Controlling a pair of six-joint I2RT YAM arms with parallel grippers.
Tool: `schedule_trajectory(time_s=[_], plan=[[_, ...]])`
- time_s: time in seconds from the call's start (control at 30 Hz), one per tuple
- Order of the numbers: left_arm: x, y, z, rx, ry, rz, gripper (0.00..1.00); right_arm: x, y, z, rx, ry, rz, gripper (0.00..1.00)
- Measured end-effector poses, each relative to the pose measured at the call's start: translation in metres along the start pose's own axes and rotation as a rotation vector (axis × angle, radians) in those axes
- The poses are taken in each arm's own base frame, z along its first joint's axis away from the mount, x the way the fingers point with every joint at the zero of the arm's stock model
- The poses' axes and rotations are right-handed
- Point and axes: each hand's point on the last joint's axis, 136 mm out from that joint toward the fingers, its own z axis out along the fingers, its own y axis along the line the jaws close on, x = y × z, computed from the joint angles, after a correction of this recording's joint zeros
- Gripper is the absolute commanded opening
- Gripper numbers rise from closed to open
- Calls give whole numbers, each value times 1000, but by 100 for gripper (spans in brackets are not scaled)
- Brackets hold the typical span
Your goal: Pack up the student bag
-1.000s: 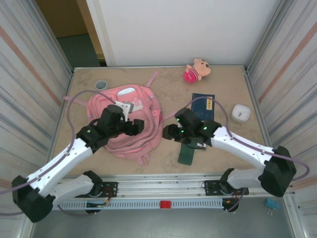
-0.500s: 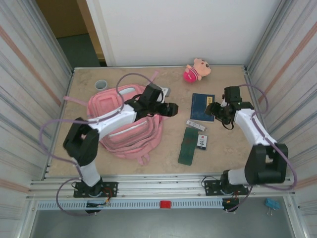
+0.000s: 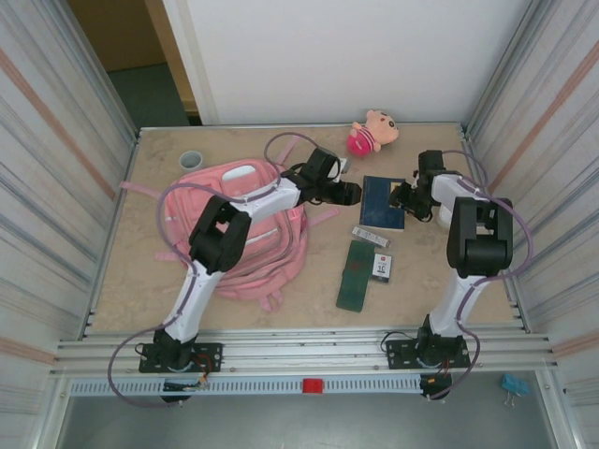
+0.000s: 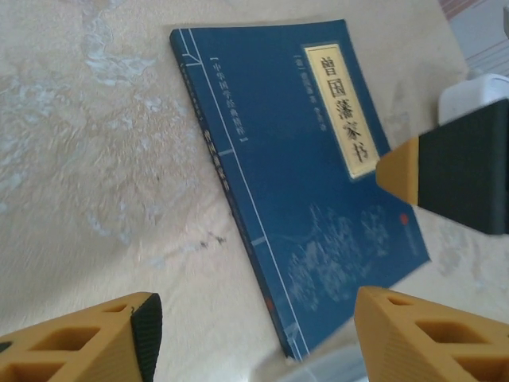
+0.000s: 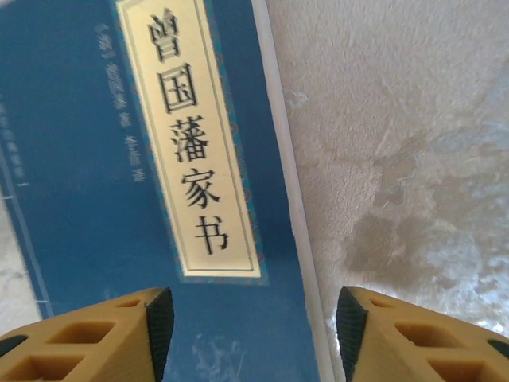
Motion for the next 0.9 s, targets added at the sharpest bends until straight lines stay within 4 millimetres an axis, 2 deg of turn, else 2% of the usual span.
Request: schedule_trajectory(time_s=[0.1,0.23,0.4,0.5,0.63,0.73,0.9], plan=[[8,8,10,-15,30,-9,66,6,-1,9,13,22,-7,51],[15,13,10,-31,60,-14,66,15,11,10,21,13,-46,52],[20,20,4,-33,74,-30,66,58,22,-8,18,66,-68,66],[21,24,0,-38,79,-38,65,50,23,-33,7,36,-45,70],[19,25,-3,-47,91,-47,63,19,17,-55,-20,-29,8,68],[6,15,-7,-38,73,-37,62,15,9,-53,-18,-26,34,67],[-14,-6,-7,-13,28,-3,62,28,13,-30,-50,59,41,62]])
